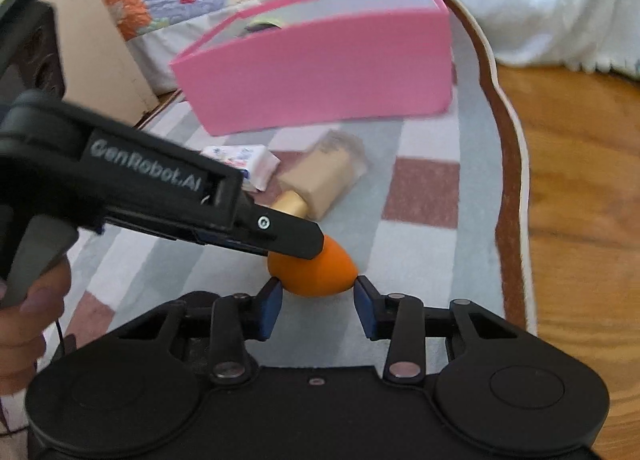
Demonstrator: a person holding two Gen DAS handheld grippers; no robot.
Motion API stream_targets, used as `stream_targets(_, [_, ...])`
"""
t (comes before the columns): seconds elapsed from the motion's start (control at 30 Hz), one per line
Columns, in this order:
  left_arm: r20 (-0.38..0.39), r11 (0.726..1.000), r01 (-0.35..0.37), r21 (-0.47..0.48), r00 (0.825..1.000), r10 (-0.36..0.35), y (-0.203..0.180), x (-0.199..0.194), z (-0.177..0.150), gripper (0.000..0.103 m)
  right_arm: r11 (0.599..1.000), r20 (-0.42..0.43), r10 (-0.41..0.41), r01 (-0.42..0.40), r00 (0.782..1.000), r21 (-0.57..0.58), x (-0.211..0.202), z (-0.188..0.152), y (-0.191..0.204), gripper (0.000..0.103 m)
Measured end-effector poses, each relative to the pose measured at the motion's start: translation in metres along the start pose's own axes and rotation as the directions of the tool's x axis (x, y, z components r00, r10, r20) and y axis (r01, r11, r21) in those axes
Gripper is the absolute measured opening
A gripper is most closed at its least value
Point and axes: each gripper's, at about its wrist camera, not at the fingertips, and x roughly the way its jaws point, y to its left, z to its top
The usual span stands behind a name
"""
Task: Organize objects
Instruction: 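Carry the sponge into the pink box and open the left gripper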
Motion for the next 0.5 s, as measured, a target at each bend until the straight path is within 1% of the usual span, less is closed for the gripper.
stream_targets(0.07, [0.008,0.999,0.023,-0.024,1.000,-0.022,-0.001,-0.009,0.001,0.029,1.000,0.015,-0.009,0.009,1.000,-0.020,-0.010,0.004,0.004,0.045])
stream_targets(0.2, [0.048,0.998,0.052,-0.028,0.998,-0.051,-0.009,-0.031,-0.002,0.029,0.998,0.029,-0.013,0.014,1.000,-0.067,-0.029,0.013,0.013,0.045])
stream_targets(0.37, [0.073,0.999,0.040,0.034,0.996,-0.043,-0.030,-0.057,0.009,0.029,0.993,0.067,-0.023,0.031,0.997,-0.110,-0.053,0.027,0.025,0.046])
stream_targets(0.5, [0.124,0.997,0.021,0.077,0.992,-0.030,-0.047,-0.084,0.021,0.029,0.989,0.113,-0.027,0.043,0.993,-0.142,-0.068,0.047,0.032,0.046])
